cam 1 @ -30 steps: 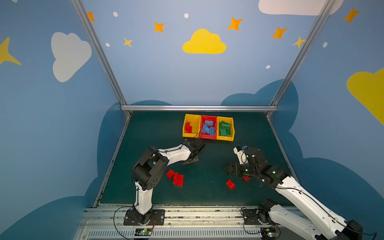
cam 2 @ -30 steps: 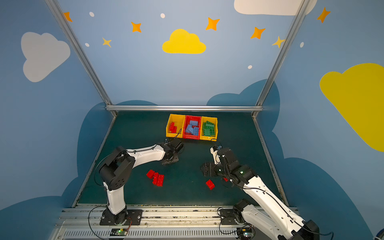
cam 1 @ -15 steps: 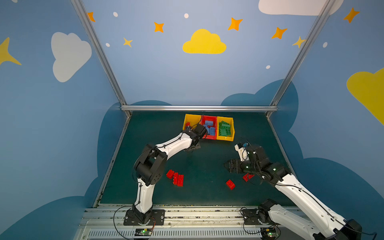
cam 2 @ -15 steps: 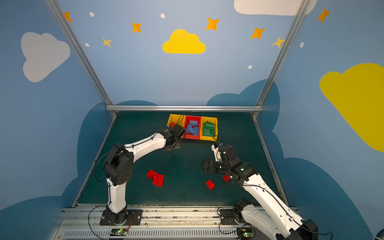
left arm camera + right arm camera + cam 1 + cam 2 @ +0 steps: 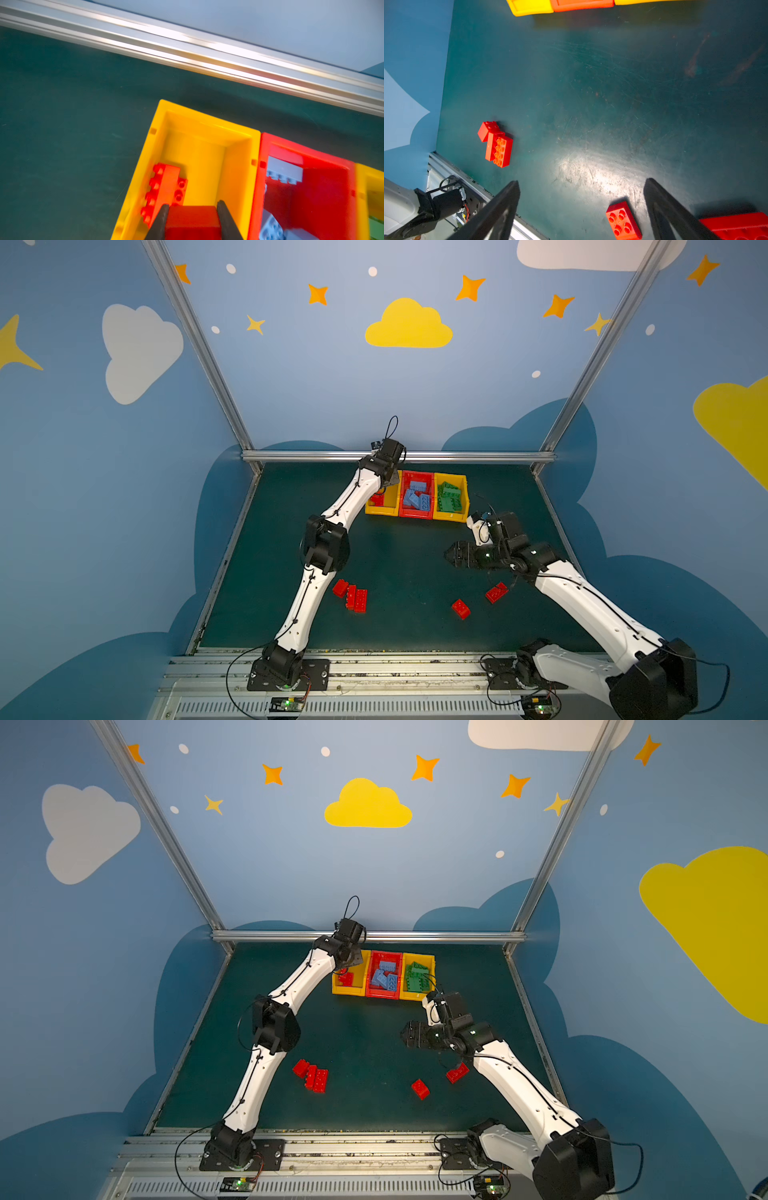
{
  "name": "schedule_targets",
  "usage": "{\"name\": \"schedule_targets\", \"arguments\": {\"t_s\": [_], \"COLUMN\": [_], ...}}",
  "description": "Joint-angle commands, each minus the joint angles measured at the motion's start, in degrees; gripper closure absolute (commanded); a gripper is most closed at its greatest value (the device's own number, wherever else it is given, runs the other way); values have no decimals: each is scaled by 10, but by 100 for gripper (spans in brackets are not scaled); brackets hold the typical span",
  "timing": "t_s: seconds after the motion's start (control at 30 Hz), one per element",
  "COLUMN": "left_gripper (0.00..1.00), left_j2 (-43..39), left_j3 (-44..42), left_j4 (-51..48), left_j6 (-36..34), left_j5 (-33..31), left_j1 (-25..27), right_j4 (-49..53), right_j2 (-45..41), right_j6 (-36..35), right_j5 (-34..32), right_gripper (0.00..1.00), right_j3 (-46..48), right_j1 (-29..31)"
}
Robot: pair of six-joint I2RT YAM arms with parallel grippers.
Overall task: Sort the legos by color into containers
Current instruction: 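Carry the red brick with the left gripper into the yellow bin and release, then move the empty left gripper back to the red bricks and grasp one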
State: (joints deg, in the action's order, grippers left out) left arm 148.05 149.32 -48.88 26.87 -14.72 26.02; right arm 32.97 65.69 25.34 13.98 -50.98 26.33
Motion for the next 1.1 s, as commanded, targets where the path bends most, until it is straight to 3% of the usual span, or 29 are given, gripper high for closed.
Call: {"name": "schedule_targets", "arguments": {"t_s": [0.0, 0.07, 0.17, 0.33, 0.43, 0.7, 1.07], "left_gripper": [61, 42, 30, 29, 29, 26, 23], "left_j2": [25, 27, 18, -35, -97, -400, -706], "left_j3": [33, 34, 31, -4, -73, -531, -943], "left_j4": [-8, 5, 8, -15, -25, 134, 144], "left_j6": [-25, -26, -29, -30, -19, 23, 126], "left_j5": [19, 32, 44, 82, 78, 64, -9], "left_j1": [-1, -5, -6, -6, -3, 13, 42], "right_j4": [2, 1, 3, -4, -3, 0, 2], "right_j2": [12, 19, 24, 21, 13, -39, -90], "right_j6": [-10, -13, -13, -18, -17, -6, 20], "right_j5": [0, 4, 9, 31, 49, 33, -2], "right_gripper": [9, 9, 9, 9, 9, 9, 9], "right_j3": [-29, -34, -39, -33, -31, 3, 47], "right_j1": [-7, -9, -10, -10, -10, 3, 62]}}
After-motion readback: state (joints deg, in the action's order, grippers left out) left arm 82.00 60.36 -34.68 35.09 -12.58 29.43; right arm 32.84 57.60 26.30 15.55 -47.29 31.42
